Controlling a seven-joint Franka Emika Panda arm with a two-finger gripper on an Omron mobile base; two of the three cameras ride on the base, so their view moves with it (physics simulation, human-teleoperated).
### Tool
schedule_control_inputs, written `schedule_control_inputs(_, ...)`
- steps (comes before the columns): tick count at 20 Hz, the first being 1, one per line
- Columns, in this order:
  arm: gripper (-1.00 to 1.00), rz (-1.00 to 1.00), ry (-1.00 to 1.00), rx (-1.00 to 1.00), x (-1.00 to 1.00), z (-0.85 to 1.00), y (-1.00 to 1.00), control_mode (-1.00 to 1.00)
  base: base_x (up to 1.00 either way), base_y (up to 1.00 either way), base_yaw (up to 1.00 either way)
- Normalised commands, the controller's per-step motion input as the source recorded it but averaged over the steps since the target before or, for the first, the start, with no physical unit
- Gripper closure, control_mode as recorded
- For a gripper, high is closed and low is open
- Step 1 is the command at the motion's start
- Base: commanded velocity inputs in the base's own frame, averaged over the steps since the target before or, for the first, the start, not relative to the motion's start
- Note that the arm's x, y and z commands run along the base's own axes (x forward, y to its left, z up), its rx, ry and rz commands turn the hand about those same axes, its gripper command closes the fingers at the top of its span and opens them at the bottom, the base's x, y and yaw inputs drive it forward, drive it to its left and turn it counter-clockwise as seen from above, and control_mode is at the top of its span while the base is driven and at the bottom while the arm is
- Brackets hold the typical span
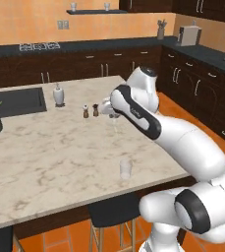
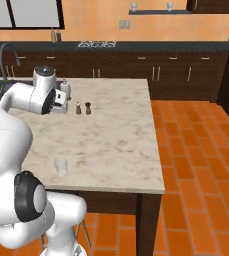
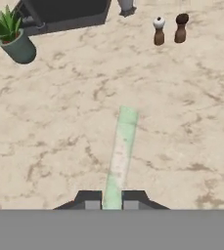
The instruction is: Take a straw from the drawer in front and place it inside the glass cup on the dining counter.
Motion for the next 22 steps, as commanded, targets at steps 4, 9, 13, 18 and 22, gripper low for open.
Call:
schedule_control_inputs(4,1.0,0.59,-0.21,0.07,0.03,0.0,-0.6,-1.0,0.0,0.0,0.0)
schedule_control_inputs(9,1.0,0.6,-0.15,0.1,0.27,-0.01,-0.4,-1.0,0.0,0.0,0.0)
schedule_control_inputs(13,1.0,0.54,-0.11,0.16,0.02,-0.05,-0.12,-1.0,0.0,0.0,0.0)
schedule_control_inputs(18,1.0,0.41,-0.05,0.26,-0.25,-0.05,0.06,-1.0,0.0,0.0,0.0)
schedule_control_inputs(22,1.0,0.32,-0.03,0.36,-0.07,-0.08,0.0,-1.0,0.0,0.0,0.0)
